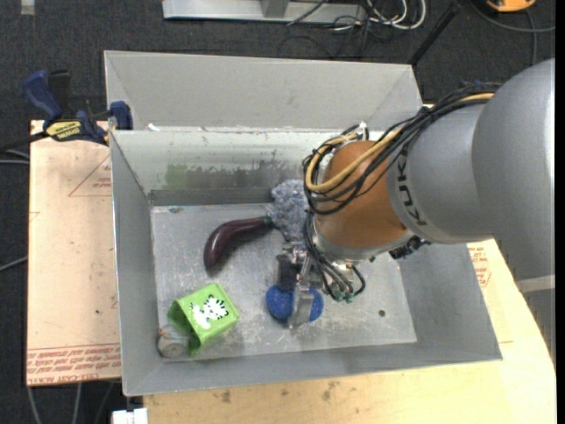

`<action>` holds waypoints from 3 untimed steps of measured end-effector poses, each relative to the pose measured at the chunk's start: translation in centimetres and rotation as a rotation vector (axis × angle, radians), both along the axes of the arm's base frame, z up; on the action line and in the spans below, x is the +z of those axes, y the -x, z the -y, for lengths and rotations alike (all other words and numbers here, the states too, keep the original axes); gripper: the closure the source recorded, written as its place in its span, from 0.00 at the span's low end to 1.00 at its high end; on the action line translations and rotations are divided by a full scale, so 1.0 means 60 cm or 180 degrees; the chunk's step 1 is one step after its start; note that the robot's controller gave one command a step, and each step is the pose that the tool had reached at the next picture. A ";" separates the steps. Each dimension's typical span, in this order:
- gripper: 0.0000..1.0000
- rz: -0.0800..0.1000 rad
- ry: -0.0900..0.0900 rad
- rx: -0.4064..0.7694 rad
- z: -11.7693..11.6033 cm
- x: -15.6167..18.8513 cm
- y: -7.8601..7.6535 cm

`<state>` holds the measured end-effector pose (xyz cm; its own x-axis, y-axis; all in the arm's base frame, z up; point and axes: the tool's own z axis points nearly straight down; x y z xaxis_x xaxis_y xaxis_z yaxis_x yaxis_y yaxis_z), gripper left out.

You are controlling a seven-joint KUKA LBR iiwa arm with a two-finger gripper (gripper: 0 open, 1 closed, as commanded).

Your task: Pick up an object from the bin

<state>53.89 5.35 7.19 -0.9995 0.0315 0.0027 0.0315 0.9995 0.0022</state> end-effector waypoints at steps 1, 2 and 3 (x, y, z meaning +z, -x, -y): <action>1.00 0.0000 0.0000 -0.0001 0.000 0.000 0.000; 1.00 0.0012 -0.0010 0.0115 0.008 0.001 0.001; 1.00 0.0021 -0.0009 0.0342 0.023 0.001 -0.001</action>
Offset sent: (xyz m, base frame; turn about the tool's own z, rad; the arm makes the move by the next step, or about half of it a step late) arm -0.0039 -0.0223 -0.0019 -0.1025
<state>53.97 4.00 7.28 -0.9971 -0.0758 -0.0041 -0.0759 0.9971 0.0050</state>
